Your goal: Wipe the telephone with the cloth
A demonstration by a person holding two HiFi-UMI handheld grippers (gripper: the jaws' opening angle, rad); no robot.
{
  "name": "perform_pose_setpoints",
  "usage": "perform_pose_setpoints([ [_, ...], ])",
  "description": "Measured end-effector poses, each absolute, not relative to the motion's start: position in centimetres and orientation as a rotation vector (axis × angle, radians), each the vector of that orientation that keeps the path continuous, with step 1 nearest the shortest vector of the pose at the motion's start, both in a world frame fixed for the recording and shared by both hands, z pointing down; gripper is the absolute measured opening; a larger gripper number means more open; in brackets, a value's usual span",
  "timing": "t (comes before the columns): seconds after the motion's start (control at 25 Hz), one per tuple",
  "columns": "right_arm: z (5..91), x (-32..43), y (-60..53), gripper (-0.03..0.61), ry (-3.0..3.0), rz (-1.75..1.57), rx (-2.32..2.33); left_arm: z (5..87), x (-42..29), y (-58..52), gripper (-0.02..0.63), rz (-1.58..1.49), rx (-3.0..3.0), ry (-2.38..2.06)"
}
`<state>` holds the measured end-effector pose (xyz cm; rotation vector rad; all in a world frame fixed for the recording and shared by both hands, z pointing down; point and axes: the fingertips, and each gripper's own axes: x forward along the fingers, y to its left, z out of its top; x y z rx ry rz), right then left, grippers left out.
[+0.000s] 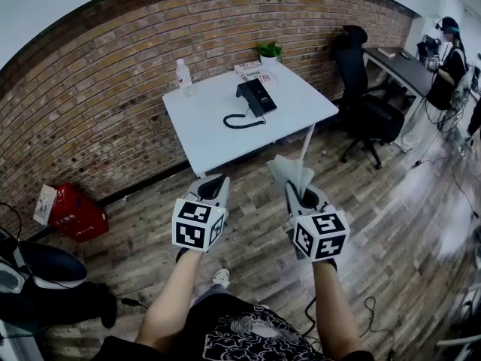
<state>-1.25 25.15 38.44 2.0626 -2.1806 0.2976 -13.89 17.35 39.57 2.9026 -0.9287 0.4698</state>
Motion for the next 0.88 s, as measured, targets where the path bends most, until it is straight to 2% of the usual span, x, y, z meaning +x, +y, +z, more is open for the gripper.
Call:
perform_pose_setpoints([
  [0.48, 38.8, 0.3, 24.6, 0.011, -2.201, 0.295, 2.051, 39.4, -11.9, 16.6, 0.006, 0.480, 2.910, -0.930],
  [0.88, 40.2, 4.1, 17.1, 0.010, -2.180, 0.314, 2.030, 41.0, -7.9, 8.4, 0.006, 0.472, 2.882, -0.913],
])
